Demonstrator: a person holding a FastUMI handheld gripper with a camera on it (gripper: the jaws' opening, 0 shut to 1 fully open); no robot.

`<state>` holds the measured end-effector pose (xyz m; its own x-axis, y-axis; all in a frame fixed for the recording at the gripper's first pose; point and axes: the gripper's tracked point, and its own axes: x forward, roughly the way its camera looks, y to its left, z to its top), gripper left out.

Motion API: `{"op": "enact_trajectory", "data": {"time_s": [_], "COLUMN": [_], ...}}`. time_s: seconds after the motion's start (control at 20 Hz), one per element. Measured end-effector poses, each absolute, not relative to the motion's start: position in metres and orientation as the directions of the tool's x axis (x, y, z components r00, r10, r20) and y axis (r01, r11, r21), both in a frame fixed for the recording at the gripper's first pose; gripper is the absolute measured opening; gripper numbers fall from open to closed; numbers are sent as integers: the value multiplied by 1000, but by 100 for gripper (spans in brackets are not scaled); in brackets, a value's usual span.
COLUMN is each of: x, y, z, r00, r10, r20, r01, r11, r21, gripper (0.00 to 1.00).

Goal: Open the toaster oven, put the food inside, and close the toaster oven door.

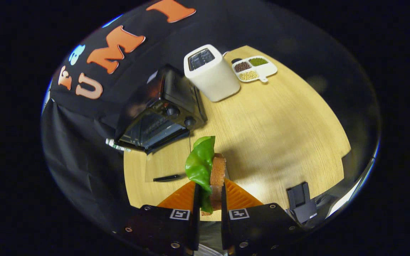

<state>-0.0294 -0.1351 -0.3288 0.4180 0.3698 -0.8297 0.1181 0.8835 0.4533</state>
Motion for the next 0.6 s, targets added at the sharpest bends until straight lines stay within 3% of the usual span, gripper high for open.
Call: {"op": "enact_trajectory", "data": {"time_s": [0.3,0.6], "x": [-24,-10], "y": [-79,-3], "z": [-279,-306], "r00": [646,785], "r10": [405,355], "r20": [-647,-509], "r01": [226,293], "r11": [709,511], "r21": [669,808], "gripper": [25,25]}}
